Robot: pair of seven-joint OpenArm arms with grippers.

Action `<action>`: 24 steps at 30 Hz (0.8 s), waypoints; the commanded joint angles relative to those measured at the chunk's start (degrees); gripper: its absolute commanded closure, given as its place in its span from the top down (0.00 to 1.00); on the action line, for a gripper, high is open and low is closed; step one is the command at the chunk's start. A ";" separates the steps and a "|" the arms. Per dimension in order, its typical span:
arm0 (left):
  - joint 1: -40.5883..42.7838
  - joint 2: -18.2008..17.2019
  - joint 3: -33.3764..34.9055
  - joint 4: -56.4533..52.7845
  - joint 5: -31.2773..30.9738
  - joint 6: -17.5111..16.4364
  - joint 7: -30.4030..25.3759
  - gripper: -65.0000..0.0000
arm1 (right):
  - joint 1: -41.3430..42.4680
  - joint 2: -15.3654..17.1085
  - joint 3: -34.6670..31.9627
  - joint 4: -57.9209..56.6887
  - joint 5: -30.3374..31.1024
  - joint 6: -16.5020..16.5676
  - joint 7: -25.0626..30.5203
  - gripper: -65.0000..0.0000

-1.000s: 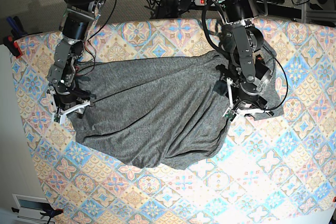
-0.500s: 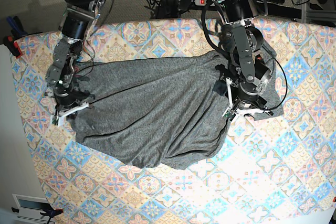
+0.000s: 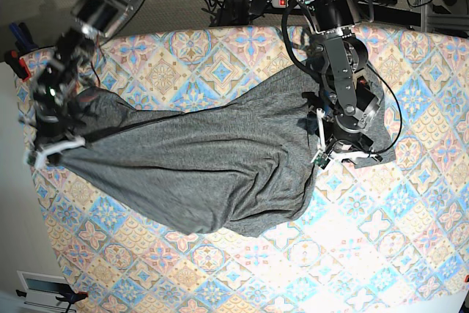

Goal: Layout the t-shirt on the table in an organized manner, then fold the t-shirt properly
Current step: 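Pull the held shirt corner with the right gripper away from the left gripper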

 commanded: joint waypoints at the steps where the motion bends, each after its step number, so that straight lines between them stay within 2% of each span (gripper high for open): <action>1: -1.05 -0.09 0.30 0.85 -0.41 0.53 -0.66 0.38 | -0.70 0.13 0.98 2.21 0.08 -0.19 1.58 0.00; 5: -1.22 -0.09 0.57 -1.26 0.12 0.53 -0.66 0.38 | -5.18 -4.53 6.26 6.43 0.08 -0.19 1.94 0.00; 9: -1.40 -0.17 0.57 -3.72 0.12 0.53 -0.66 0.38 | -8.00 -6.47 11.88 9.50 0.08 -0.10 1.94 0.00; 14: -1.40 -0.17 0.65 -3.89 -0.32 0.53 -0.66 0.38 | -11.25 -7.26 12.15 9.24 0.08 -0.10 1.94 0.00; 19: -1.75 -0.17 0.65 -3.89 -0.32 0.53 -1.10 0.38 | -14.15 -11.21 12.24 9.86 0.08 -0.10 1.94 0.00; 24: -3.60 0.27 0.65 -3.89 -0.32 0.53 -7.69 0.39 | -15.29 -13.59 13.55 9.86 0.08 -0.63 1.94 0.00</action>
